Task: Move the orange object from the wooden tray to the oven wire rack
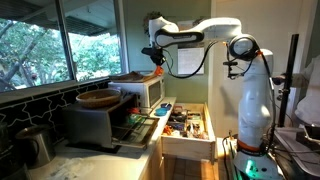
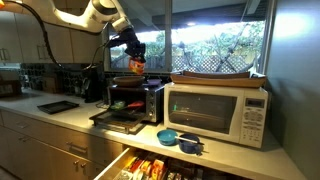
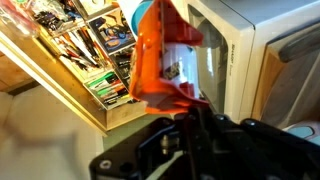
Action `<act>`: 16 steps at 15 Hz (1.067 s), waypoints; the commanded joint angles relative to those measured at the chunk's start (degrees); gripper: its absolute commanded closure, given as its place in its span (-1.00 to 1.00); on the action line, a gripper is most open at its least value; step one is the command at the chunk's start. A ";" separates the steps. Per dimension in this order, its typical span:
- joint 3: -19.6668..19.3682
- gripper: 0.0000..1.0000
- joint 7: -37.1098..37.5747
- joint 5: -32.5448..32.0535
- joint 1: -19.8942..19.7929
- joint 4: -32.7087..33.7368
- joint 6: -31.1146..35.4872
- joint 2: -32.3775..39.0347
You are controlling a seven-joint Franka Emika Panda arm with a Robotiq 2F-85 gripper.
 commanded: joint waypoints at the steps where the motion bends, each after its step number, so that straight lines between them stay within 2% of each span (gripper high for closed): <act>1: 2.29 0.97 -3.46 0.32 1.03 -0.85 -0.73 0.60; 6: 8.70 0.97 4.26 -3.80 5.96 -3.38 -2.33 -0.38; 10: 13.58 0.97 17.39 -14.64 9.92 -7.74 -8.00 -0.84; 14: 15.36 0.97 23.61 -19.76 11.71 -13.85 -10.13 -0.74; 15: 15.22 0.97 24.06 -20.79 11.68 -13.83 -9.89 -0.45; 16: 15.09 0.88 21.87 -18.50 11.80 -11.00 -10.11 0.76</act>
